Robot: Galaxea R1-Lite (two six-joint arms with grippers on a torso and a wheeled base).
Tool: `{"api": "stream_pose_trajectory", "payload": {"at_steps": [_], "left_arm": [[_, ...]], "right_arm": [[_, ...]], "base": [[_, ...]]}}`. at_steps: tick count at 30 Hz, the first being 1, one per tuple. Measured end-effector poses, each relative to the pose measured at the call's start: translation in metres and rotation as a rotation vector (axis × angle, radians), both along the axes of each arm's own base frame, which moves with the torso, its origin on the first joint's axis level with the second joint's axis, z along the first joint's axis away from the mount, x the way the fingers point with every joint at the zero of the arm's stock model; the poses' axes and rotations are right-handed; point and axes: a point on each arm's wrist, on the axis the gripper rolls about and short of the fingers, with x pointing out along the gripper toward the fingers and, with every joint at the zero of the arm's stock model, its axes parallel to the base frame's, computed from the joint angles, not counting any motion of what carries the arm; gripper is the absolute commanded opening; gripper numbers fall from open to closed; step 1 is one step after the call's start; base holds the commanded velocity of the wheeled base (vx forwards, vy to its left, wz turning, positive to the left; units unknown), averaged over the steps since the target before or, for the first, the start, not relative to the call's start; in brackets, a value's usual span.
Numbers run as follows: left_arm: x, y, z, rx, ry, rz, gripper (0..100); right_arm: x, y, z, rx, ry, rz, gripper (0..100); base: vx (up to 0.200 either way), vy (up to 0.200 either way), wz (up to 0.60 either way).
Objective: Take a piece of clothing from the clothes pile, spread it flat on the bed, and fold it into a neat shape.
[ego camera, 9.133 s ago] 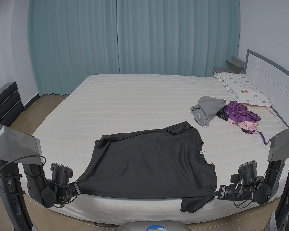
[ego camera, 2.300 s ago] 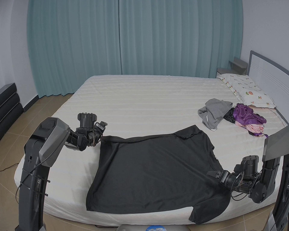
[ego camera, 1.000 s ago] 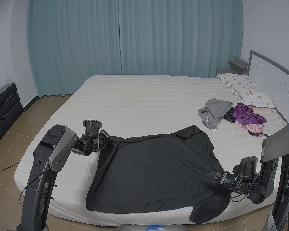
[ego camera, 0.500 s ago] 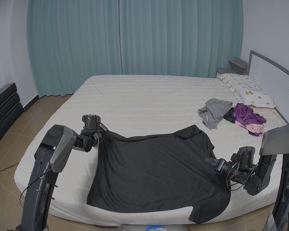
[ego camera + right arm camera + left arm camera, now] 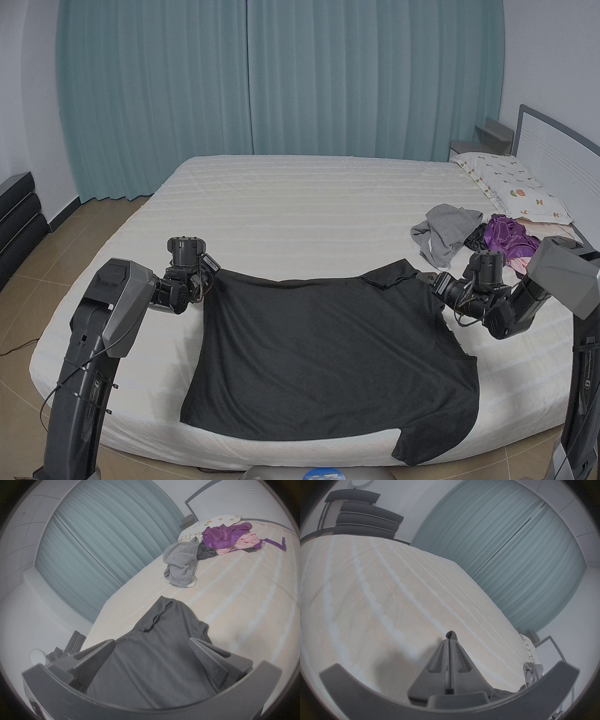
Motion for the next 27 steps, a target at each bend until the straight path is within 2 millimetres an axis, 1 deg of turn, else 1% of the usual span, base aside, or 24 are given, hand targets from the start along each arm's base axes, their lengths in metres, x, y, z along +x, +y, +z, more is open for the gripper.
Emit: {"api": "stream_pose_trajectory", "payload": {"at_steps": [9,13,20,24,27], "left_arm": [[0.000,0.006,-0.001,0.020,0.010,0.007,0],[0.000,0.007,-0.001,0.024,0.012,0.008,0],[0.000,0.008,-0.001,0.032,0.014,0.018,0],[-0.001,0.009,-0.001,0.034,0.017,0.022,0],[-0.001,0.009,-0.002,0.035,0.019,0.023,0]], "right_arm": [[0.069,-0.013,-0.002,-0.043,-0.001,-0.024,100],[0.091,-0.019,-0.010,-0.069,0.007,-0.027,100],[0.117,-0.021,-0.029,-0.090,0.024,-0.023,100],[0.126,-0.021,-0.040,-0.093,0.036,-0.022,100],[0.128,-0.023,-0.053,-0.097,0.059,-0.026,100]], "base": [[0.000,0.000,0.00],[0.000,0.000,0.00],[0.000,0.000,0.00],[0.000,0.000,0.00],[0.000,0.000,0.00]]}}
